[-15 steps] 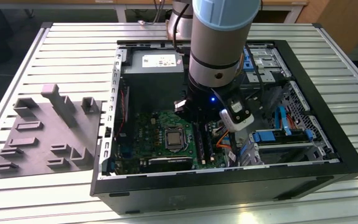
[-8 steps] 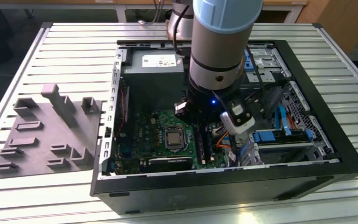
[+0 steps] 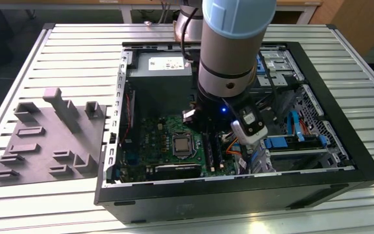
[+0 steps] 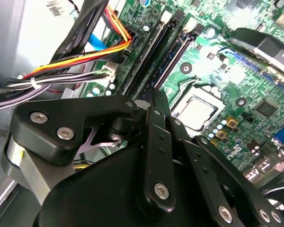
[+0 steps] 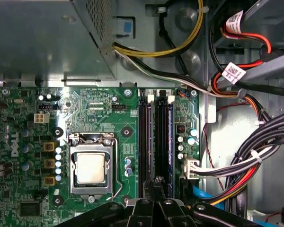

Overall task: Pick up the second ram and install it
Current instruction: 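Press down the second ram until it locks into place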

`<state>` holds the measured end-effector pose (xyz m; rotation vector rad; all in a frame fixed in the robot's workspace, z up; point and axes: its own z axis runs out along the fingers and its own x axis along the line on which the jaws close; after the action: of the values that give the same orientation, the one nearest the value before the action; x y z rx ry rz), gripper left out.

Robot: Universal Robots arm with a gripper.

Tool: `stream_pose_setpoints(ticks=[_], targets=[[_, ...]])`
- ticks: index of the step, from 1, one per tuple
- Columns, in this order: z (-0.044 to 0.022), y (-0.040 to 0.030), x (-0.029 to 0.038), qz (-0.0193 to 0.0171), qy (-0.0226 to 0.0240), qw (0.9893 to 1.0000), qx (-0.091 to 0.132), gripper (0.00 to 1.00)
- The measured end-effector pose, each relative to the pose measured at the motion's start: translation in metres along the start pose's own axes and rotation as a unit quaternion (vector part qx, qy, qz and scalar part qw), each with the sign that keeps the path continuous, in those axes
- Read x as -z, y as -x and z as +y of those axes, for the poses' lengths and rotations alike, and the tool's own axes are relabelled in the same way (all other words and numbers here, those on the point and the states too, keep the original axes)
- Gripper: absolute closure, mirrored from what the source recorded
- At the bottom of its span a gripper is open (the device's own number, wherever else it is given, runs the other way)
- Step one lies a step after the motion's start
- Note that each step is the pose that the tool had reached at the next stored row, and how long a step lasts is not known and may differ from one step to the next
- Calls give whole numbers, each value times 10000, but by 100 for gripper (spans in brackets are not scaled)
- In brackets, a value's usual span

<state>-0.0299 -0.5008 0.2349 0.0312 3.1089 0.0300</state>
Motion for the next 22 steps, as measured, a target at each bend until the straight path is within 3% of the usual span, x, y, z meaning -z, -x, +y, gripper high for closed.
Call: stream_pose_setpoints(ticks=[22], targets=[[-162, 3, 2, 0, 0, 10000, 0, 89]])
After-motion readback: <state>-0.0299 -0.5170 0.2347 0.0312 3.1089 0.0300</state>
